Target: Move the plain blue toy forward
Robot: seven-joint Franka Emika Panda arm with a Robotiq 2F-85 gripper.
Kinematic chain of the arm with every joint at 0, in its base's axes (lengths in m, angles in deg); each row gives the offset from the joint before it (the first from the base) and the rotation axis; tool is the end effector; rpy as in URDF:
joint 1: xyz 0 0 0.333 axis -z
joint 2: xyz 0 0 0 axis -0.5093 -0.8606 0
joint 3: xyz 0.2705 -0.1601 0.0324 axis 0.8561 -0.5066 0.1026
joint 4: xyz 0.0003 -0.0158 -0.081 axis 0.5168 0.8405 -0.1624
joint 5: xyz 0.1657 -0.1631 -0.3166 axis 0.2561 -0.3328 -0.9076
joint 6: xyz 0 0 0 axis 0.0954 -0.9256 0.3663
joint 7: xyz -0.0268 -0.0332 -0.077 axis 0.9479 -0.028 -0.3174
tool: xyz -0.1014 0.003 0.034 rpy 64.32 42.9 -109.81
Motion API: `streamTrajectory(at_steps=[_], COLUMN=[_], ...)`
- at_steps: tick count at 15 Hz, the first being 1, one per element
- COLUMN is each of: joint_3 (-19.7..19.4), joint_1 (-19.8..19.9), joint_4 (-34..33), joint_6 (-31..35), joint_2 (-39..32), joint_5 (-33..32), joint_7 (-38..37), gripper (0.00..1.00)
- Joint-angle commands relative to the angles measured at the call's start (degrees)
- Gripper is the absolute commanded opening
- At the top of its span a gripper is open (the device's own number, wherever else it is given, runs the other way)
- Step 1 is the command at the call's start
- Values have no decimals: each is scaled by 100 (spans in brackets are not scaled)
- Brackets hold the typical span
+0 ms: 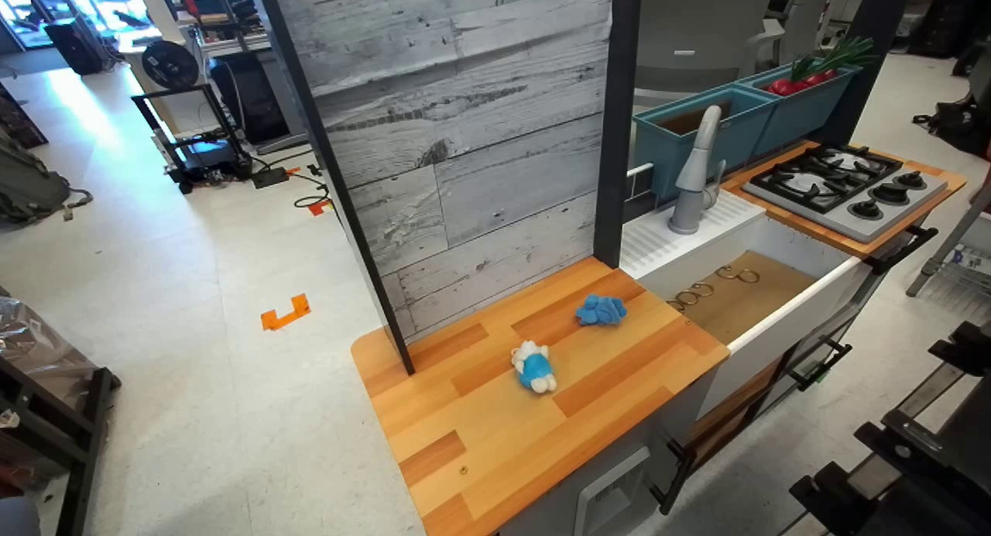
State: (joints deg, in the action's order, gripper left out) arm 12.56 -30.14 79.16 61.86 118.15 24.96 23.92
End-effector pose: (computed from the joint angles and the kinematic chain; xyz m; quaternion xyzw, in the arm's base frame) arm 0.3603 0.0050 0.4297 0.9888 0.0948 0.0087 0.1150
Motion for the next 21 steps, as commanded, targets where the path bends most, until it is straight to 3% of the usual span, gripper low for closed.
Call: streamTrajectory(at_steps=[1,9,13,16,21], joint_3=[-37,-37,151,409,830], joint_1=[-42,-42,-41,-93,-109], joint_4=[-11,-11,-68,-150,-561], joint_6=[-19,-19,400,1029,2180], joint_2=[-2,-2,-367,-912,-2429], joint_5=[-21,-21,-140,-237,-465], joint_7=[-19,-19,-332,-577,-1262], gripper=[100,100,100,100,100])
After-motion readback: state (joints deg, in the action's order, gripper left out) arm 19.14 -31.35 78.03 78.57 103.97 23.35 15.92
